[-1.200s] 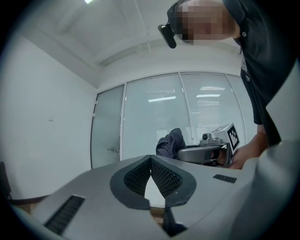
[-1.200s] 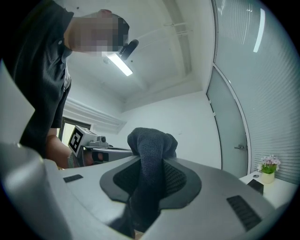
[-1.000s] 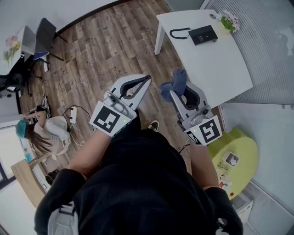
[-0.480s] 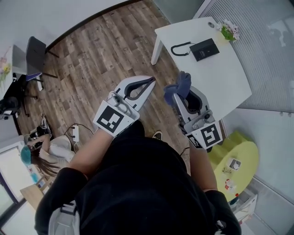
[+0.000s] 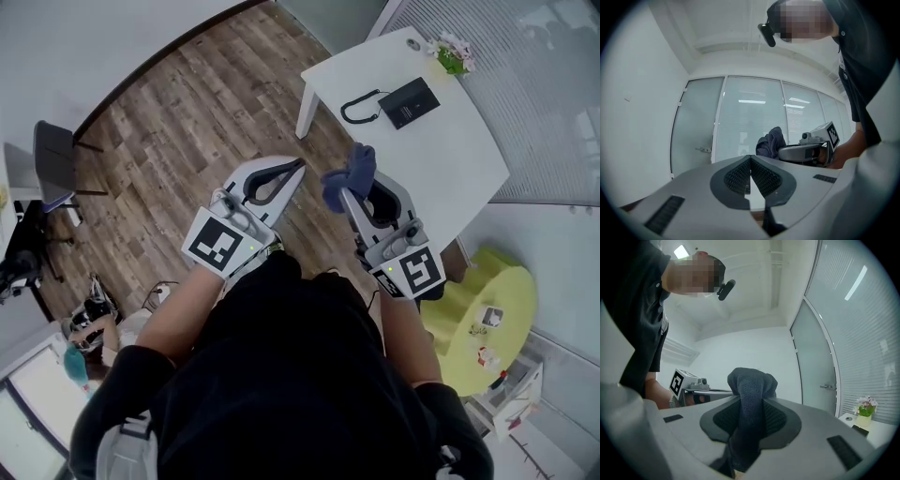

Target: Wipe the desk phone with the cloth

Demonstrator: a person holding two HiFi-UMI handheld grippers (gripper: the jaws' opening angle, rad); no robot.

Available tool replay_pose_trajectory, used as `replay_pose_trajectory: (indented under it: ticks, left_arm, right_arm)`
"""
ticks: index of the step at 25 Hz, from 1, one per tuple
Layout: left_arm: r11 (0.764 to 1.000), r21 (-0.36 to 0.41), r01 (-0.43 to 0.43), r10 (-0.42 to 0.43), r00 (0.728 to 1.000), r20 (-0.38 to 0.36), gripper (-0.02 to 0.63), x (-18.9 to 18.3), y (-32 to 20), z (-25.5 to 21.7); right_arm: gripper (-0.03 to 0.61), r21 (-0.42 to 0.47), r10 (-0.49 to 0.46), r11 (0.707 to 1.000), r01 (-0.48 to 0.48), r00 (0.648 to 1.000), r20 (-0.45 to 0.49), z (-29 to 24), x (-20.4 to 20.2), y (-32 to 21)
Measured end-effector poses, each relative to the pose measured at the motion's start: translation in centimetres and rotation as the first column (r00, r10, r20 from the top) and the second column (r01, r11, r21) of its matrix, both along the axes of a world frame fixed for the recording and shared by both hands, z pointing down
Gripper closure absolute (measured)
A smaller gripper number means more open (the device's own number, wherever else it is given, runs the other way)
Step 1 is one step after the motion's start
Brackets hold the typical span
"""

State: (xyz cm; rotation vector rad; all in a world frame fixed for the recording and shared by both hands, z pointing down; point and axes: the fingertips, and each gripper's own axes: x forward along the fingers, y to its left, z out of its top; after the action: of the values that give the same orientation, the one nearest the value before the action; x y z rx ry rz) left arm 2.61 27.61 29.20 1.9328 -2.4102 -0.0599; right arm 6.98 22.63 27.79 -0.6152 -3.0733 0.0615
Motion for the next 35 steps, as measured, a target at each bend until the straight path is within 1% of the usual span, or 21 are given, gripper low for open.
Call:
replay_pose_trajectory:
  ticks: [3, 9, 11, 14, 21, 26, 30, 33, 35]
  left_arm:
    - [1.0, -0.021, -0.02, 0.02, 1.0, 0.004, 0.603, -1.2, 0.1, 0.3]
    - [0.998, -0.023, -0.053, 0.053, 0.999, -0.004, 0.603, -2.0, -0.6, 1.0]
    - [0.998, -0.023, -0.056, 0.056, 0.998, -0.003, 0.603, -2.4, -1.1, 0.9]
    - [0.998, 0.006, -0.062, 0.062, 0.998, 0.001, 0.604, -3.1, -2.2, 0.7]
    - [0.999, -0.013, -0.052, 0.052, 0.999, 0.007, 0.603, -5.4, -4.8, 0.8]
    - [0.998, -0.025, -0.052, 0.053, 0.999, 0.011, 0.604, -7.5, -7.6, 0.6]
    - [0.994, -0.086, -0.062, 0.064, 0.998, 0.019, 0.603, -9.0, -10.5, 0.9]
    - [0.997, -0.049, -0.067, 0.068, 0.997, 0.022, 0.603, -10.1, -13.4, 0.4]
    - [0.996, -0.049, -0.073, 0.074, 0.997, 0.02, 0.603, -10.6, -15.2, 0.3]
  right_arm:
    - [0.46, 0.018, 0.009, 1.0, -0.008, 1.0, -0.018, 0.5, -0.9, 0.3]
    - [0.46, 0.027, 0.041, 0.999, -0.04, 0.999, -0.02, 0.5, -1.8, -0.5]
    - [0.46, 0.023, 0.045, 0.999, -0.045, 0.999, -0.02, 0.5, -2.2, -1.0]
    - [0.46, 0.015, 0.048, 0.999, -0.048, 0.999, -0.02, 0.8, -3.1, -1.9]
    - [0.46, -0.021, 0.047, 0.999, -0.047, 0.999, -0.003, 1.3, -6.0, -4.8]
    - [0.46, -0.035, 0.041, 0.999, -0.041, 0.999, 0.007, 1.0, -8.4, -7.5]
    - [0.46, -0.044, 0.046, 0.998, -0.045, 0.999, 0.01, 1.0, -9.8, -10.4]
    - [0.46, -0.052, 0.055, 0.997, -0.054, 0.998, 0.009, 1.1, -10.8, -13.0]
    - [0.46, -0.061, 0.06, 0.996, -0.06, 0.998, 0.006, 1.3, -11.2, -14.7]
